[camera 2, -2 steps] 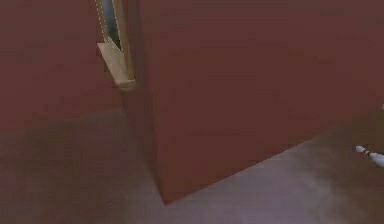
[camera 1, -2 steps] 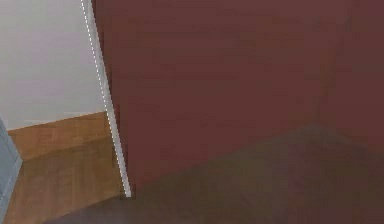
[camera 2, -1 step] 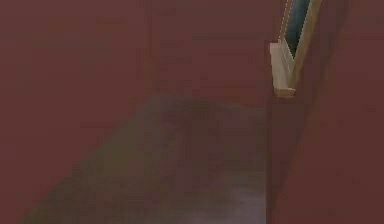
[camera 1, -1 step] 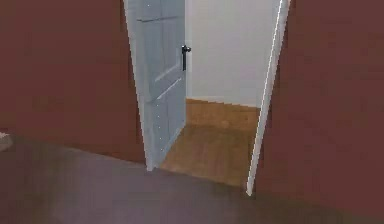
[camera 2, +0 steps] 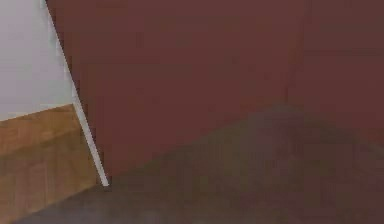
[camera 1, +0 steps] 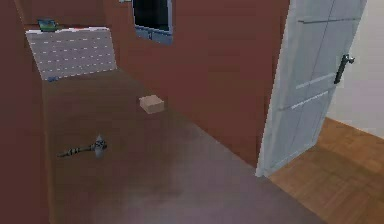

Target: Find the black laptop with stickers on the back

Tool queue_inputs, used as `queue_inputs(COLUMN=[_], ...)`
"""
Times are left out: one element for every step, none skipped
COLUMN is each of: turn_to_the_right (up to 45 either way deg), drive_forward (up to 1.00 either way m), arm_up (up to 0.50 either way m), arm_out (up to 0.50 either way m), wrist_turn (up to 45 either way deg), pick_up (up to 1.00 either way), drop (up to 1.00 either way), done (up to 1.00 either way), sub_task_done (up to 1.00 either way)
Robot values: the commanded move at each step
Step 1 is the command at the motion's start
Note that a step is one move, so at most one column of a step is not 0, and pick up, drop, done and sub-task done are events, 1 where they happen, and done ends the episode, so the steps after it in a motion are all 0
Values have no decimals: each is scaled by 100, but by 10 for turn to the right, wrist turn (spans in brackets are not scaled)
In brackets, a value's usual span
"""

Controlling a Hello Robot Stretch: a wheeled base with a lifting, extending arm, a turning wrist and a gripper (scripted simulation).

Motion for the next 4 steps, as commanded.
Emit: queue_inputs(turn_to_the_right=[0, -330, 0, 0], drive_forward=[55, 0, 100, 100], arm_up=[0, 0, 0, 0], arm_out=[0, 0, 0, 0], wrist_turn=[0, 0, 0, 0], pick_up=[0, 0, 0, 0], drop=[0, 0, 0, 0], done=[0, 0, 0, 0], sub_task_done=[0, 0, 0, 0])
